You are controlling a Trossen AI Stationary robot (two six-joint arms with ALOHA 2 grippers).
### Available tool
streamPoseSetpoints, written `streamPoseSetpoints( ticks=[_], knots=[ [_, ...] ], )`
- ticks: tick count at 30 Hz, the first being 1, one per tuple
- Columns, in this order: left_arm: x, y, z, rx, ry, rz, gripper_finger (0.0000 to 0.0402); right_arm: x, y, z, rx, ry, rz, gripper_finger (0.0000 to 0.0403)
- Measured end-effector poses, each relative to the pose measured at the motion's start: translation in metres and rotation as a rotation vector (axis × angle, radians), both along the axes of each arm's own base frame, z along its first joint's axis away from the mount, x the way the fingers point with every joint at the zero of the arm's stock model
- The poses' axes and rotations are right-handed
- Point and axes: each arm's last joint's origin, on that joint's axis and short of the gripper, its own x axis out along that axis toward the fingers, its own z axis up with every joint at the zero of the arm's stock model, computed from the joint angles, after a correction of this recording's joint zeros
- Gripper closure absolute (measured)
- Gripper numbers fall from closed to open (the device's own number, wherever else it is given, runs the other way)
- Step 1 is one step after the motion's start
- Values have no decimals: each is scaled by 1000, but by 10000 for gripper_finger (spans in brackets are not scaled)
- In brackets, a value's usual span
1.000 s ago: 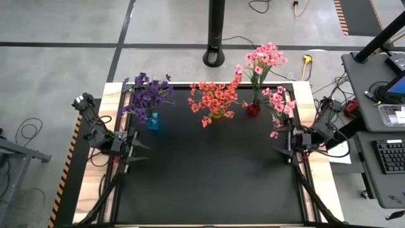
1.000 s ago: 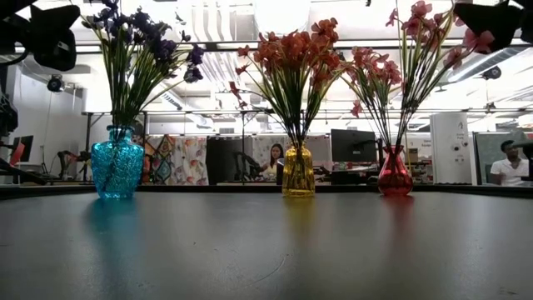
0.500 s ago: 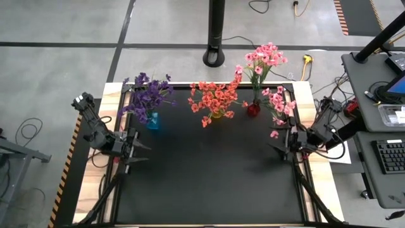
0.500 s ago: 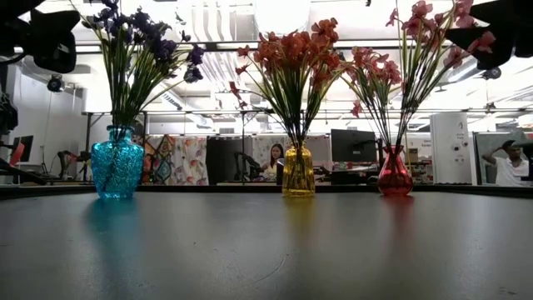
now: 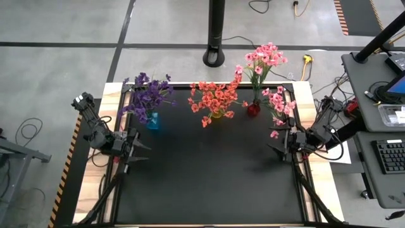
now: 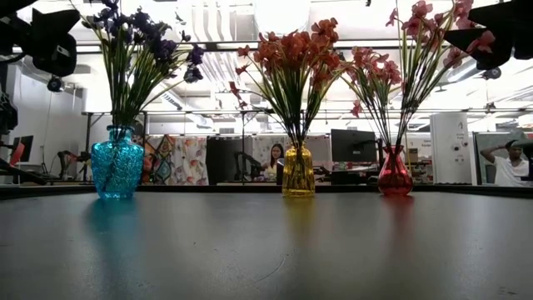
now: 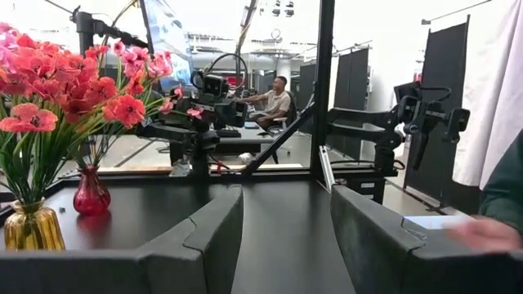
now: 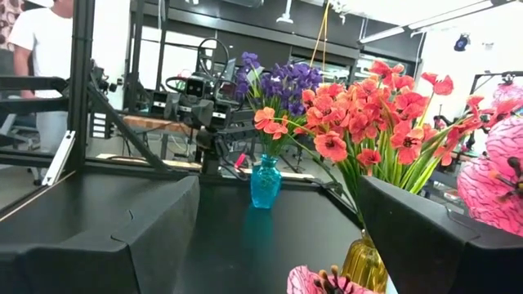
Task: Sort flowers into vase by color
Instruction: Return to Home Position
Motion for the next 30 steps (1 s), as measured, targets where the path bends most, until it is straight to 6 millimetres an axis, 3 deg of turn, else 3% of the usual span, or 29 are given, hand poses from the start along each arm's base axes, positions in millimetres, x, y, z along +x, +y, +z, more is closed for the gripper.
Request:
streamPoseSetpoints(
  ticks=[12,30],
  knots=[
    [0,0,1,82,-16,13,233,0,0,0,0,0,0,78],
    [0,0,1,9,-4,1,233,0,0,0,-1,0,0,78]
  ],
)
